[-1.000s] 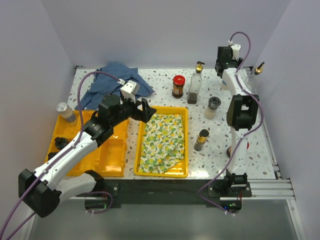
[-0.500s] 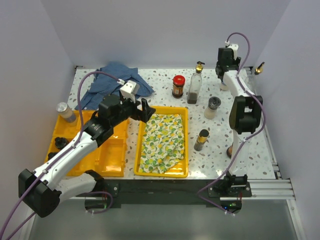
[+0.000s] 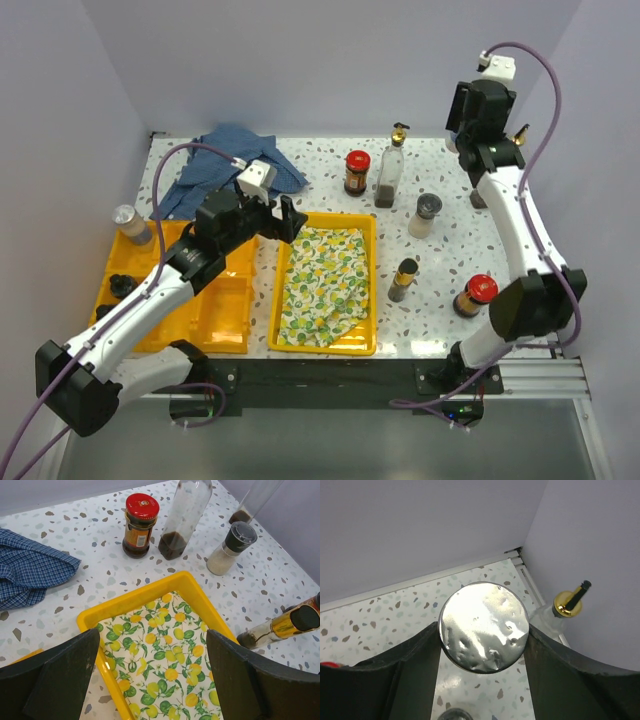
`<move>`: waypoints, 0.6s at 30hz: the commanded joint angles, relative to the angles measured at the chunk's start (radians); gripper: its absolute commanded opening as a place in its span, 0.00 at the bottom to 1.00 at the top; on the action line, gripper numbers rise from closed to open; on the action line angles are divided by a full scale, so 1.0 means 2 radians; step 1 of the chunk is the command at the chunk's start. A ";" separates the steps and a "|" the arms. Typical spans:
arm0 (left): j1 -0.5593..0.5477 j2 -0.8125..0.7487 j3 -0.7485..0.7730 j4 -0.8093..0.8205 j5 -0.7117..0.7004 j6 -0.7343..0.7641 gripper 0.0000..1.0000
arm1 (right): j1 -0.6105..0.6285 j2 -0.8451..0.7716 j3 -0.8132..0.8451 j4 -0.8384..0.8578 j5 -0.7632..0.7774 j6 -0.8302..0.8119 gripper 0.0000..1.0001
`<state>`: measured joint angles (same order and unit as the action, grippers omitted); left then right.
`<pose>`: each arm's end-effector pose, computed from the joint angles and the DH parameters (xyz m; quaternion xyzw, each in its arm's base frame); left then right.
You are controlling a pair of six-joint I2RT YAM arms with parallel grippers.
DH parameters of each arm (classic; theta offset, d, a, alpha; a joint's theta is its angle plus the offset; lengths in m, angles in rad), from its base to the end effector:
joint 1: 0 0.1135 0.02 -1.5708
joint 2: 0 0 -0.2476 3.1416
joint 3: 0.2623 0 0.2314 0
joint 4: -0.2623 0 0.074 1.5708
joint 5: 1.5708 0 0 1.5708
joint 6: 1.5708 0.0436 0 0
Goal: Organize the condiment bottles
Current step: Pick up the bottle from the center of the board, then place the bottle at the center of the board.
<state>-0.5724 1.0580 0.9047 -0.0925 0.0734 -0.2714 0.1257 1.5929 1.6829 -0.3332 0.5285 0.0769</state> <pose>0.2021 -0.1340 0.3258 0.1405 0.7756 -0.2781 0.5489 0.3510 0.0222 0.4140 0.1423 0.7640 -0.1445 0.6125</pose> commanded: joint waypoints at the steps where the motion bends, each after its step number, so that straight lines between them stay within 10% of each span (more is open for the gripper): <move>1: -0.001 -0.016 0.001 0.013 -0.014 0.009 0.93 | 0.010 -0.086 -0.061 -0.030 -0.026 0.021 0.28; 18: -0.001 -0.040 -0.001 0.010 -0.035 0.013 0.93 | 0.103 -0.253 -0.123 -0.097 -0.168 0.050 0.21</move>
<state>-0.5724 1.0130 0.9043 -0.0933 0.0303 -0.2684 0.2577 1.0893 1.4208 -0.5987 0.2710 0.1474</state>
